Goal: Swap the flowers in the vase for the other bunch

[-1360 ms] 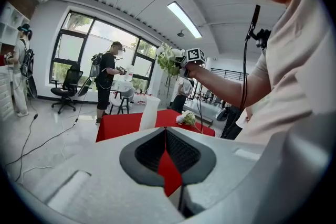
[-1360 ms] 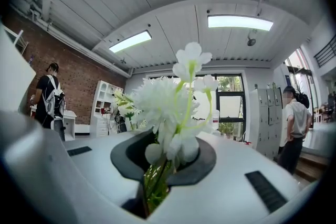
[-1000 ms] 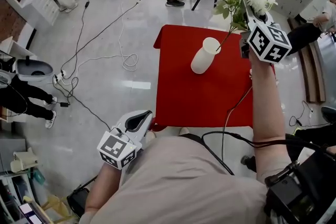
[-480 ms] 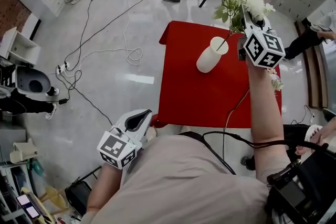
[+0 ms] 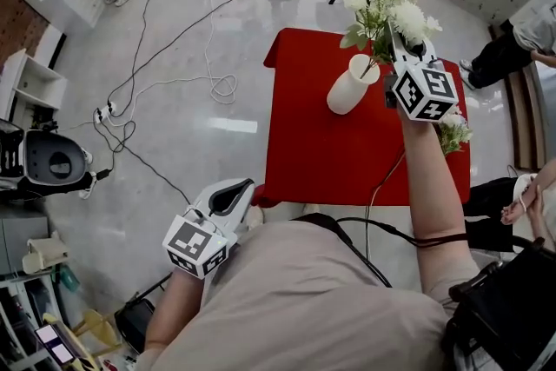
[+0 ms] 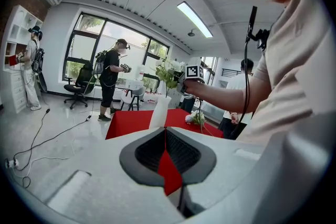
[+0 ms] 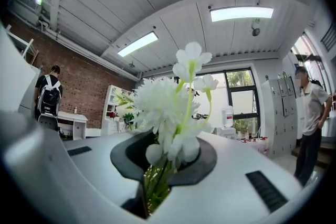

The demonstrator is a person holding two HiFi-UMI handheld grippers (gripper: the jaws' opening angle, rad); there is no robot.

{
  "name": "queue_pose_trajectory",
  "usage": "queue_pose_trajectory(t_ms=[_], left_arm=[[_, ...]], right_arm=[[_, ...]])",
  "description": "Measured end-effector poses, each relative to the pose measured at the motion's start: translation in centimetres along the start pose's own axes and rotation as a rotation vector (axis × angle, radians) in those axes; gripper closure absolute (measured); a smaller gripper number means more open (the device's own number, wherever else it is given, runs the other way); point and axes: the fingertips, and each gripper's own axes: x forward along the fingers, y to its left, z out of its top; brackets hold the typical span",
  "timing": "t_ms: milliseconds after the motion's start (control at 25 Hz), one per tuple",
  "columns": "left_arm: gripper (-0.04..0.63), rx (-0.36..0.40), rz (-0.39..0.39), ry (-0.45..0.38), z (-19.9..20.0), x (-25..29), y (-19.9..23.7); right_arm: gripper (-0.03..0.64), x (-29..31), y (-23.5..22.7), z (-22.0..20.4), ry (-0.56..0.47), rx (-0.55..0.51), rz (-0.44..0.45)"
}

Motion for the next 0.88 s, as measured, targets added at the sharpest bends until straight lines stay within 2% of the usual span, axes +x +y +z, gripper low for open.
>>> queue_pose_trajectory(t_ms=[360, 480, 880], left_arm=[[0.588, 0.004, -0.018, 0.012, -0.8, -0.6, 0.7], [0.588, 0.004, -0.025, 0.012, -0.5, -0.4, 0.6], [0.588, 0.008, -0.039, 0.017, -0.2, -0.1, 0.4]], right_arm=[[0.531, -0.8, 1.5, -4.1, 0.051, 0.006, 0.021], [0.504, -0.9, 1.3, -5.1, 0.073, 0.016, 0.023], [0.354, -1.5, 1.2, -6.9, 0.127, 0.063, 0.051]])
